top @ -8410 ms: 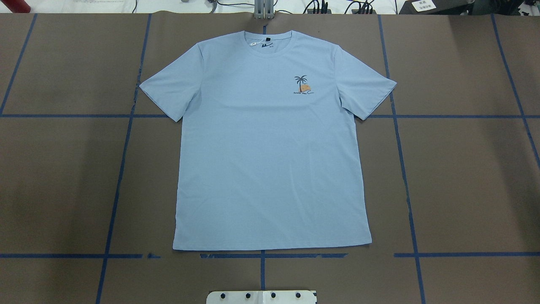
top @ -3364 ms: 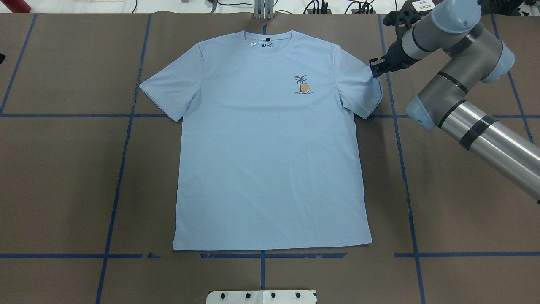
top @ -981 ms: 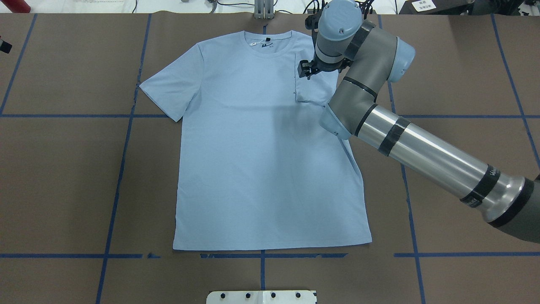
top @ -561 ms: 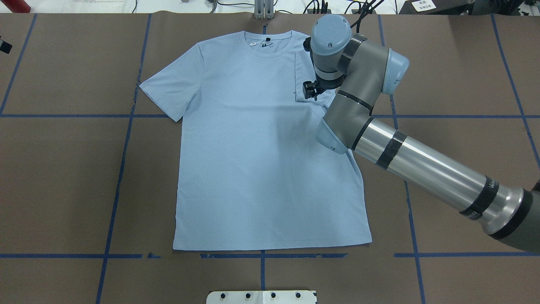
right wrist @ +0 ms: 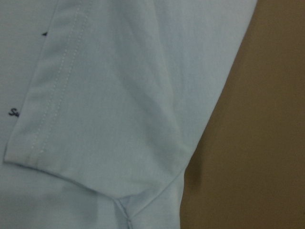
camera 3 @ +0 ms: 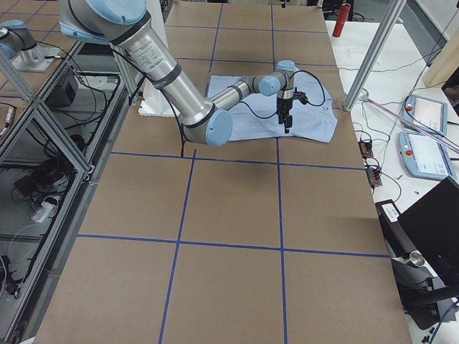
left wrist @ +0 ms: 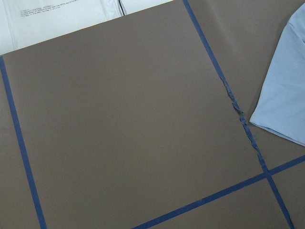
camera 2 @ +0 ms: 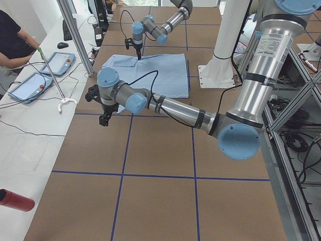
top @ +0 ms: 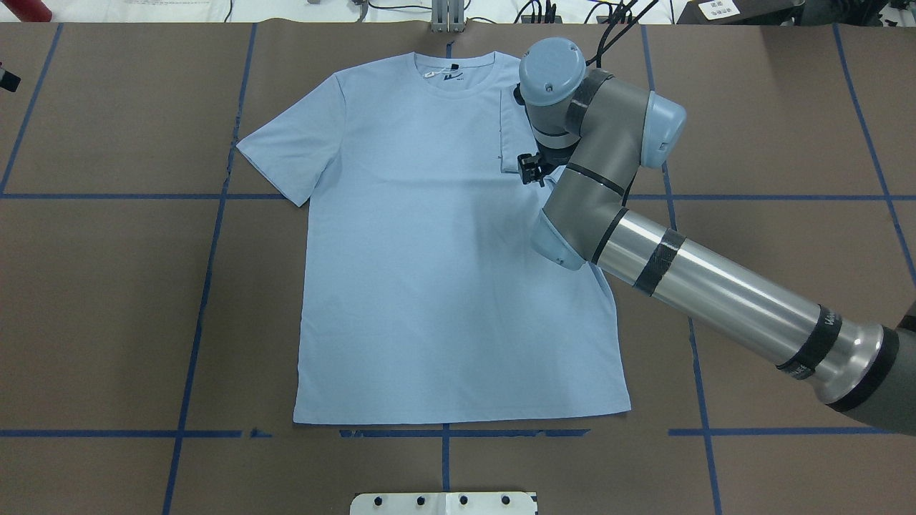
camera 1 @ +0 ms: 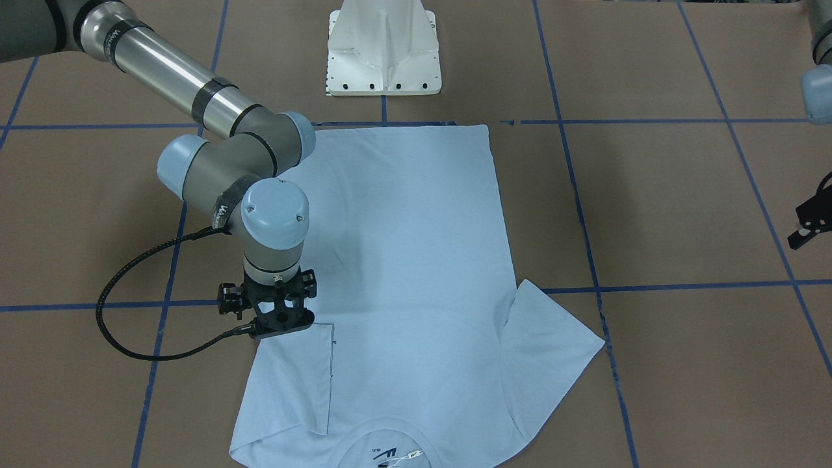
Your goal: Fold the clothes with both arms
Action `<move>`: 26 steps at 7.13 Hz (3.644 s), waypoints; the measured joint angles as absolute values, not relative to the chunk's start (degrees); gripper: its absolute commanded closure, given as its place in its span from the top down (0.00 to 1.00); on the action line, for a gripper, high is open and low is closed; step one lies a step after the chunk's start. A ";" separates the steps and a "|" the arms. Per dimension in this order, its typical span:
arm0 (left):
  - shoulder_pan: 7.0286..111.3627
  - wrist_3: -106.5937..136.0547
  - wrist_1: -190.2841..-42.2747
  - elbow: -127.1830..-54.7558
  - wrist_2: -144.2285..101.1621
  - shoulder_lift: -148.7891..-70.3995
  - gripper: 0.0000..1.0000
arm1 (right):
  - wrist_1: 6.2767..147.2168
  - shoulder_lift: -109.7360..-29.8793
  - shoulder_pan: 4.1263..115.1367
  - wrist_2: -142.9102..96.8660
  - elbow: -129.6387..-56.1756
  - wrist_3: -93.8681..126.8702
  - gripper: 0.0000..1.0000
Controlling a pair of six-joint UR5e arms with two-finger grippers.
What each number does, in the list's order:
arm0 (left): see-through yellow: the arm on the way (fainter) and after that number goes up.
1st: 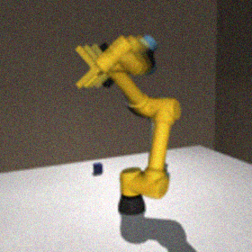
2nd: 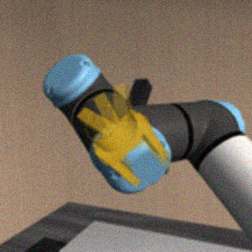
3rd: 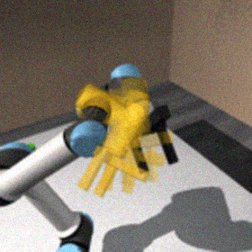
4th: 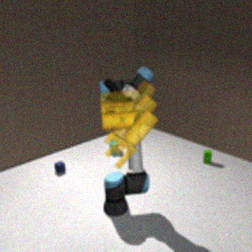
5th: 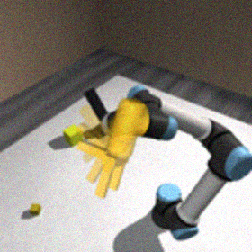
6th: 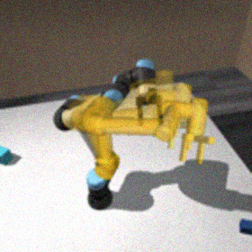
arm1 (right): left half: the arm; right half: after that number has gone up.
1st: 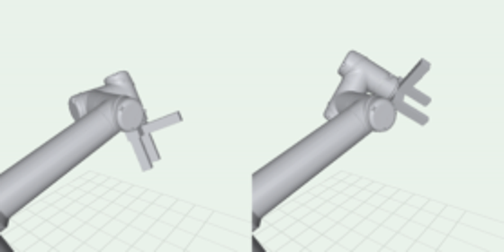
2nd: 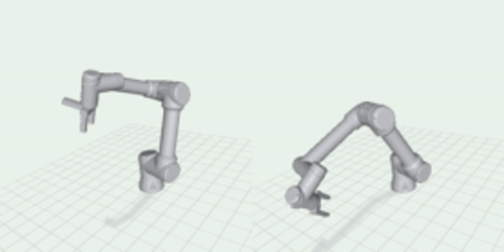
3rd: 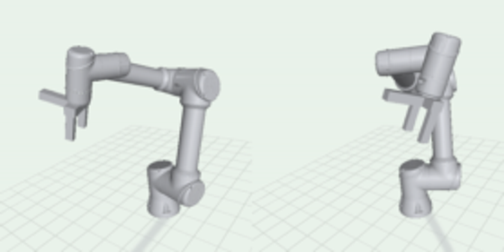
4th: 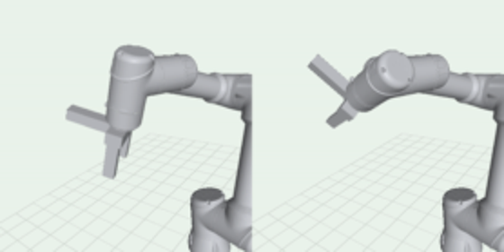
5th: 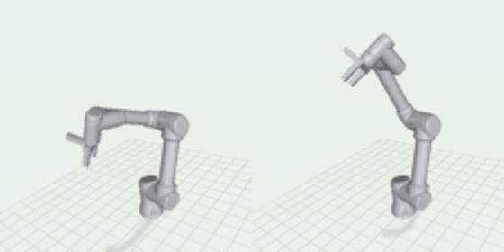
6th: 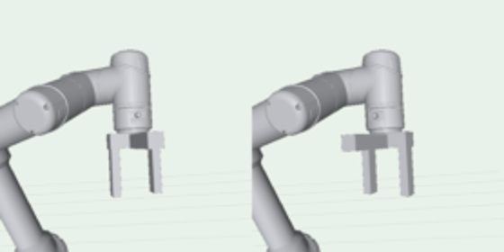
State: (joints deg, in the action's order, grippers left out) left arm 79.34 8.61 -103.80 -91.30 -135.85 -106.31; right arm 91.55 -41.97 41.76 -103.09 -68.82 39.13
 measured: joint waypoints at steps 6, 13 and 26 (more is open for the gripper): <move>79.33 8.61 -103.80 -91.41 -137.40 -106.28 1.00 | 92.90 -42.96 41.75 -103.06 -68.63 38.73 1.00; 79.30 8.71 -103.80 -91.80 -137.48 -106.34 1.00 | 92.88 -44.45 44.04 -103.02 -68.48 35.81 1.00; 58.55 46.63 -121.94 -80.74 -119.85 -116.66 1.00 | 97.32 -58.67 60.00 -124.25 -94.67 28.61 1.00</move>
State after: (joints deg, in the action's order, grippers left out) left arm 58.55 46.63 -121.94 -80.74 -119.85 -116.66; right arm 97.32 -58.67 60.00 -124.25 -94.67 28.61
